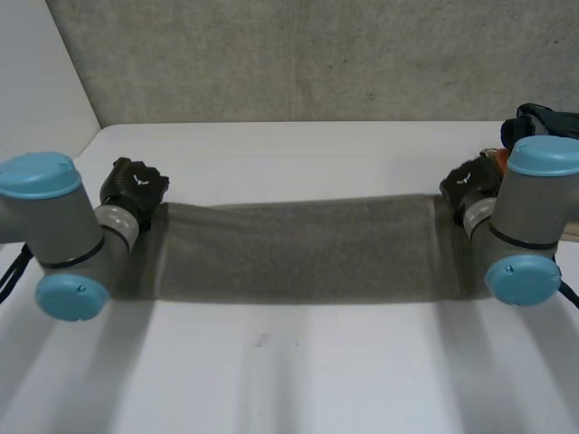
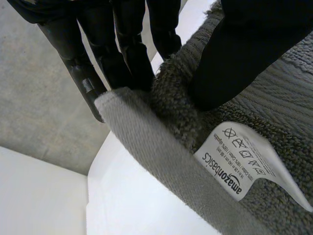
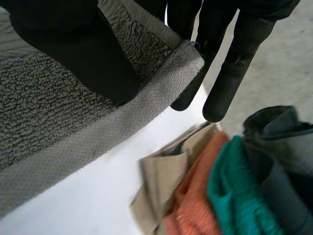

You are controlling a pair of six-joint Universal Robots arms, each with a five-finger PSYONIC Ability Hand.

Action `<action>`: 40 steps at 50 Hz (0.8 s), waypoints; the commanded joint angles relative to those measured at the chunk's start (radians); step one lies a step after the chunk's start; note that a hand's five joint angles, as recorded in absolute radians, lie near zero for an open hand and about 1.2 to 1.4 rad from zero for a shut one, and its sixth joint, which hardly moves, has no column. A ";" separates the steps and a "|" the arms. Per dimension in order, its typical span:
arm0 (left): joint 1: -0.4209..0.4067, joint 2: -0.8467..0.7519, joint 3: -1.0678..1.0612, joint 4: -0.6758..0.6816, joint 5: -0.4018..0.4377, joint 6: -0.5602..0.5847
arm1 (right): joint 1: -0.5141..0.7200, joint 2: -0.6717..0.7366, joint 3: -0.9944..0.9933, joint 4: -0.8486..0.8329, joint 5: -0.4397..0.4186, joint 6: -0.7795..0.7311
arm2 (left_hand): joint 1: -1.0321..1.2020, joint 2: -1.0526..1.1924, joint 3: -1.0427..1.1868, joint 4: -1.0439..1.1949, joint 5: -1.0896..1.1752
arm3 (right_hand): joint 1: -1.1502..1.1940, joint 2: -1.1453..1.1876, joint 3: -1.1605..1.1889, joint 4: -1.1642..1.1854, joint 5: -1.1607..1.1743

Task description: Fold the laundry.

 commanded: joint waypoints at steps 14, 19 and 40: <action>-0.079 -0.055 0.106 0.040 -0.048 -0.068 | 0.032 -0.027 0.025 -0.084 0.029 0.248 | -0.979 -1.027 -1.022 -1.027 -0.987 | -0.955 -1.009 -1.019 -1.027 -1.031; -0.067 0.094 -0.083 0.053 -0.037 -0.153 | 0.004 -0.207 0.219 -0.011 -0.081 0.310 | -0.979 -1.027 -1.022 -1.027 -0.987 | -0.955 -1.009 -1.019 -1.027 -1.031; -0.066 0.191 -0.279 0.138 -0.011 -0.197 | -0.221 -0.184 0.465 -0.147 -0.266 0.278 | -0.979 -1.027 -1.022 -1.027 -0.987 | 0.267 0.213 0.202 0.195 0.191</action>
